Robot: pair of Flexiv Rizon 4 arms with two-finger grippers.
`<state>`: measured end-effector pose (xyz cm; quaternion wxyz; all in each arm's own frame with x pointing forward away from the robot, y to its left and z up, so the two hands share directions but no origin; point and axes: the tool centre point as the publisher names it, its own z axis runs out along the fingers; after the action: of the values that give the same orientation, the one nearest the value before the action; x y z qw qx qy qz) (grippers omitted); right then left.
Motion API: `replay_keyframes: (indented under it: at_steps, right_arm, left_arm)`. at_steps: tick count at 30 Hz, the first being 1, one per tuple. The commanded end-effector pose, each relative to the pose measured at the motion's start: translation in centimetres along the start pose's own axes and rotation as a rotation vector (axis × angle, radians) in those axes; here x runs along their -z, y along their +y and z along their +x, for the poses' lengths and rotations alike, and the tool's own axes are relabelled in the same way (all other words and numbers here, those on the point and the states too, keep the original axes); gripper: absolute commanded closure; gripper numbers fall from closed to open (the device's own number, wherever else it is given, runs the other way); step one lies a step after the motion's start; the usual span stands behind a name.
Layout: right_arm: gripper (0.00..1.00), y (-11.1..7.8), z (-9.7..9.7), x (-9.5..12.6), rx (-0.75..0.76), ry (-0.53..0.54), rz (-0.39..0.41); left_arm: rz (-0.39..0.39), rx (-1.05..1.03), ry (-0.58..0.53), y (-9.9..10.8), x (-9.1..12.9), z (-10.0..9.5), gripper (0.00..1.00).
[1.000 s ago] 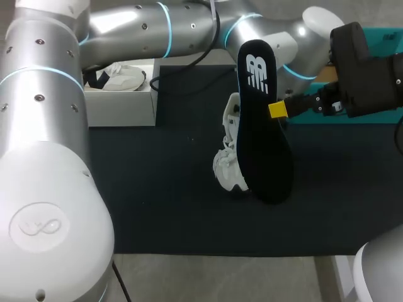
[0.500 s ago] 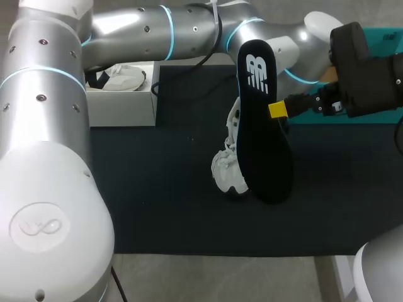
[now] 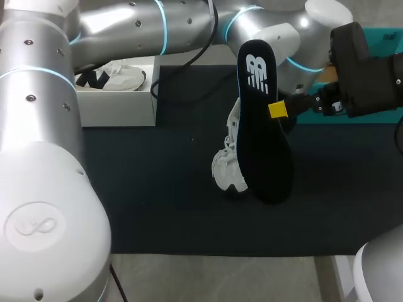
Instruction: Take the shoe out of the shoebox, open the shoe tongue, remove and reinsert the insole, then place the shoe into the shoebox
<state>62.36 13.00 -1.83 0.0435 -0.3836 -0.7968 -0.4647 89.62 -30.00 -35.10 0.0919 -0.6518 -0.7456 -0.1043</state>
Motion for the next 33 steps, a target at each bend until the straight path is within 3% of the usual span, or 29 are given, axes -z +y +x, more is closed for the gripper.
replay_keyframes:
  at_steps: [1,12,29,30,33]
  right_arm:
    - [1.00,0.4,0.0,-0.4,-0.002,0.000,0.005]
    - [1.00,0.4,0.0,-0.4,-0.002,0.000,0.005]
    - [1.00,0.4,0.0,-0.4,-0.002,0.000,0.005]
    - [1.00,0.4,0.0,-0.4,-0.002,0.000,0.005]
    - [1.00,0.4,0.0,-0.4,-0.002,0.000,0.005]
  left_arm:
    - [-0.010,0.033,-0.047,-0.5,1.2,1.7,0.00]
    - [0.007,-0.003,0.047,1.3,-0.4,0.4,0.00]
    - [0.020,0.004,0.060,3.2,-1.6,-1.5,0.00]
    - [0.021,0.000,0.062,3.2,-1.8,-1.6,0.07]
    - [0.026,0.000,0.060,3.2,-2.3,-1.7,0.83]
